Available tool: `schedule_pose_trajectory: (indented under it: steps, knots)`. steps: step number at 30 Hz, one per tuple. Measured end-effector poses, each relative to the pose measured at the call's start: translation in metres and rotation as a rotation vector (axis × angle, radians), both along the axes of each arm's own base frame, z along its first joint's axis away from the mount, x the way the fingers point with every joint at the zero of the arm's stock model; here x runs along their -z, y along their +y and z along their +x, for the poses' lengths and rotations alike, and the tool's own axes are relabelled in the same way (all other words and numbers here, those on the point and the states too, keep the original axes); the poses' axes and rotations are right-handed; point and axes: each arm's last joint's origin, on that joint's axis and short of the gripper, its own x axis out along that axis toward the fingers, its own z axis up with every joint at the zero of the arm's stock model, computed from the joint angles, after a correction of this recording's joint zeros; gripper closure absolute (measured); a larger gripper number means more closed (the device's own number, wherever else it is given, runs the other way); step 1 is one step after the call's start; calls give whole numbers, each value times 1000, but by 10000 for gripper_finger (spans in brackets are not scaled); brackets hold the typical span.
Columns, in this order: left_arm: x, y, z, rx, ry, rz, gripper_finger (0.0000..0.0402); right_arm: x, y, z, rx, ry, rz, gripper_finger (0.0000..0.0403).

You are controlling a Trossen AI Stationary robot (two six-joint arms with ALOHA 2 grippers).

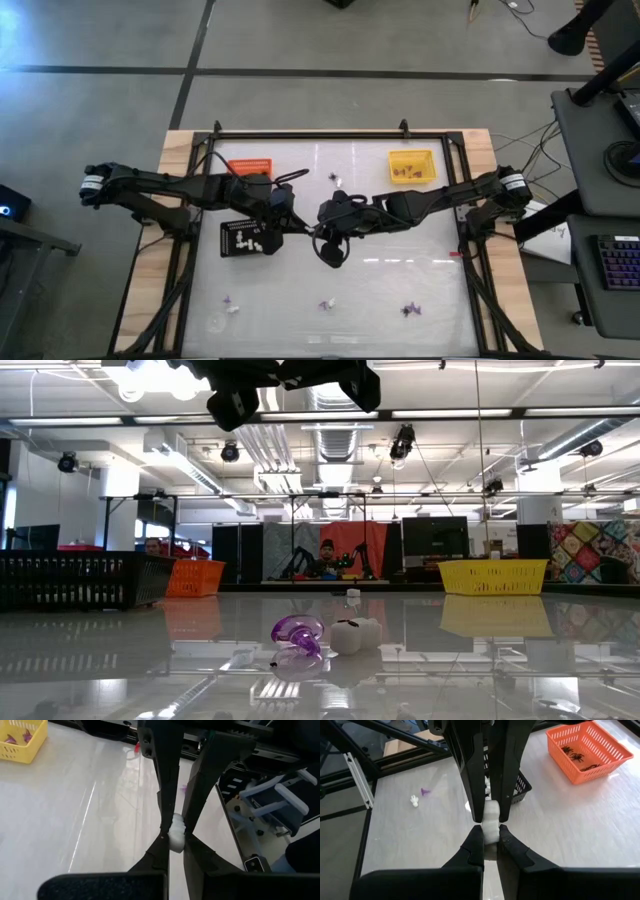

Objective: Sort Halloween decoration
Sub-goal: Put the white skeleton toy into the black bin

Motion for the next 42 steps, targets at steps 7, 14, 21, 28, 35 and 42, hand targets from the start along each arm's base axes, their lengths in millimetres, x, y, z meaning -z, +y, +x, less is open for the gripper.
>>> schedule_pose_trajectory:
  steps: [7,14,21,28,35,42]
  knots:
    - [3,0,1,-2,18,-2,401,-1,0,0,7,-7,10,334]
    - [13,0,-7,-21,161,-14,401,0,0,-2,5,11,6,286]
    - [32,1,-26,-65,452,-45,401,2,-2,-11,-24,96,-50,276]
    - [44,2,-47,-113,709,-61,401,7,-3,-17,-27,181,-66,276]
    - [48,3,-61,-165,867,-70,401,14,-7,-24,-28,280,-87,280]
    - [51,3,-63,-210,936,-92,401,17,-9,-28,-63,343,-137,288]
